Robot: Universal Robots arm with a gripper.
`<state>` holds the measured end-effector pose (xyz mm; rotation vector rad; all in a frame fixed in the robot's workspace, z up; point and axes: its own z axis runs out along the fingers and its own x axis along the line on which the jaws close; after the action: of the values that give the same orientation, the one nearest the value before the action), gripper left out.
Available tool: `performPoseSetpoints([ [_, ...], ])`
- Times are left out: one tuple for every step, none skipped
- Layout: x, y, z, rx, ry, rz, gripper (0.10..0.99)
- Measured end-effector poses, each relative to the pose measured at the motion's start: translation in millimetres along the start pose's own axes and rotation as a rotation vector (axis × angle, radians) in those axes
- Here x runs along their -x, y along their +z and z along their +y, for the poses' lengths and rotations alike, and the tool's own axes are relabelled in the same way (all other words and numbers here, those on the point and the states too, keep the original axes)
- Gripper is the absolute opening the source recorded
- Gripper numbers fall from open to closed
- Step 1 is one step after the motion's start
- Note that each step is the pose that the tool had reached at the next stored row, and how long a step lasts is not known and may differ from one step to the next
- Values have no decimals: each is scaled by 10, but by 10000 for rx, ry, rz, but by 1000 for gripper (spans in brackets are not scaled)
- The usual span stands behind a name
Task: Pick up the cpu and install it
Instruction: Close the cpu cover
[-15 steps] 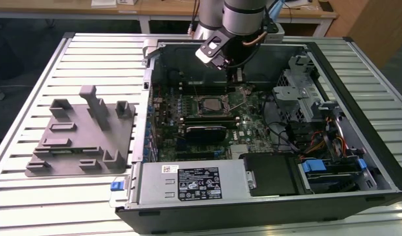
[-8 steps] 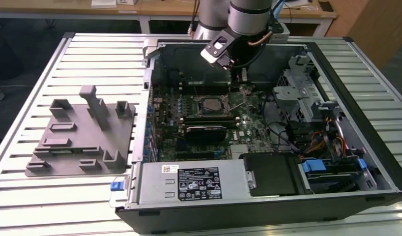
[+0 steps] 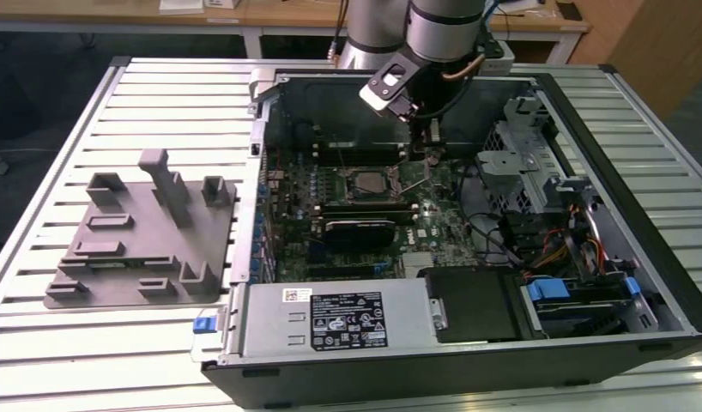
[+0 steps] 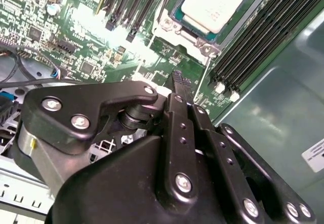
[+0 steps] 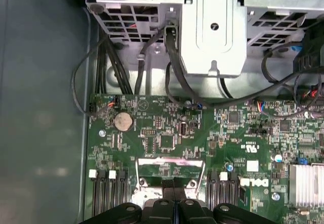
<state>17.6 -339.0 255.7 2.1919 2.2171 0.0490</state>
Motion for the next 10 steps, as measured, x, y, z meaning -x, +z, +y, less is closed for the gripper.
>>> performPoseSetpoints([
  [0,0,11,0,0,0,106],
  [0,1,23,0,0,0,106],
  [1,1,35,0,0,0,106],
  [1,2,47,0,1,0,106],
  [1,2,58,0,0,0,106],
  [1,3,70,0,-1,0,106],
  [1,3,84,0,0,0,106],
  [1,4,97,0,0,0,106],
  [1,5,116,0,0,0,106],
  [2,5,133,1,1,0,106],
])
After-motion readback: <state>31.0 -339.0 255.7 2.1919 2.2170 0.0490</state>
